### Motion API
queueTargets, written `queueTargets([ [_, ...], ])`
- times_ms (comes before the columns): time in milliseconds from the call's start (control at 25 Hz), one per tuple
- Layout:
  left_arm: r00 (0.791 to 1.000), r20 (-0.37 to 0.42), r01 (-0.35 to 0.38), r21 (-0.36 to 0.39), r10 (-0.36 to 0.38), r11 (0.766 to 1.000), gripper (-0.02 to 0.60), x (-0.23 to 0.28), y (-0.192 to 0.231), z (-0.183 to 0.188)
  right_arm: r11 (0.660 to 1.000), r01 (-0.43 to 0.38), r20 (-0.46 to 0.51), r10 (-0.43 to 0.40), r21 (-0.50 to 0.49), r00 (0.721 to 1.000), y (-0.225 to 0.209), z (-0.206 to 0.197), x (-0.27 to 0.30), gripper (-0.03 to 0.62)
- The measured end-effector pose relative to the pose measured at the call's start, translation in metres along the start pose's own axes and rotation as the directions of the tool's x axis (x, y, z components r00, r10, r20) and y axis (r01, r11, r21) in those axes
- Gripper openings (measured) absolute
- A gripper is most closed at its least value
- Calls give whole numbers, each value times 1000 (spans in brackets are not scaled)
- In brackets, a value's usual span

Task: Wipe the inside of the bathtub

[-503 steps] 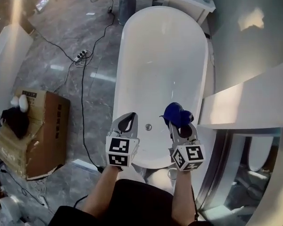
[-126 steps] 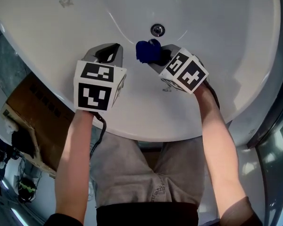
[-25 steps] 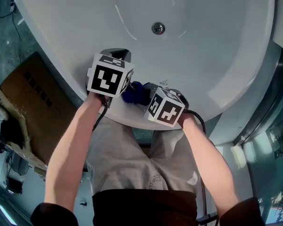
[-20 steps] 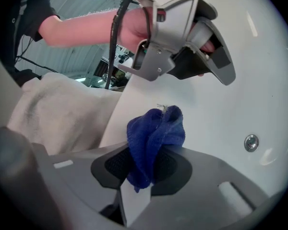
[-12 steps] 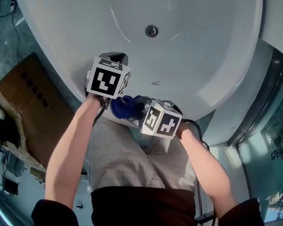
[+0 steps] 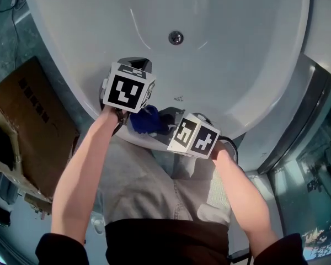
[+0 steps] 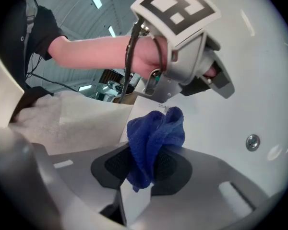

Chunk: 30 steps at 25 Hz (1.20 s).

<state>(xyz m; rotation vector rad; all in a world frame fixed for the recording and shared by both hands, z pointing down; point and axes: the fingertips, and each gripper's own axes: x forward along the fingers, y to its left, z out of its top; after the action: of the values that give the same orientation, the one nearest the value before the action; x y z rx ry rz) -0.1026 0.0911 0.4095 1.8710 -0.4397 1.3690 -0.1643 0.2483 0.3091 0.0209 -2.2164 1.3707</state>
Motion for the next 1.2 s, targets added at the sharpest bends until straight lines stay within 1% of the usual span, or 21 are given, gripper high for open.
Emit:
queueTargets([
  [200,999,31,-10,-35,11,999,3,2,12,6,994,101,44,-103,49,994,-40,3,-32,97],
  [320,999,51,-2,-67,6,998,4,3,15,10,980,189,44,-192,62,980,-76,2,-60,97],
  [400,998,62,11,-83,-6,997,4,7,17,14,965,256,23,-257,56,966,-103,0,-78,97],
  [480,998,68,23,-96,-16,995,4,13,18,14,951,305,-6,-305,52,952,-126,-3,-91,97],
  [680,996,83,51,-146,-39,988,3,37,14,11,922,385,-95,-380,34,920,-179,-20,-114,97],
  [760,995,89,58,-155,-44,986,3,48,14,10,915,401,-106,-396,36,912,-198,-24,-113,97],
  [880,995,87,57,-190,-41,980,4,62,19,3,918,397,-129,-391,23,911,-222,-31,-99,97],
  [1000,996,86,54,-207,-37,977,3,75,21,-2,917,399,-168,-394,-3,904,-248,-42,-84,97],
  [1120,997,74,53,-212,-38,976,3,88,22,-6,911,412,-204,-407,-23,890,-275,-55,-70,95],
  [1200,997,61,53,-213,-41,976,4,96,22,-10,903,427,-230,-427,-53,875,-292,-65,-60,95],
])
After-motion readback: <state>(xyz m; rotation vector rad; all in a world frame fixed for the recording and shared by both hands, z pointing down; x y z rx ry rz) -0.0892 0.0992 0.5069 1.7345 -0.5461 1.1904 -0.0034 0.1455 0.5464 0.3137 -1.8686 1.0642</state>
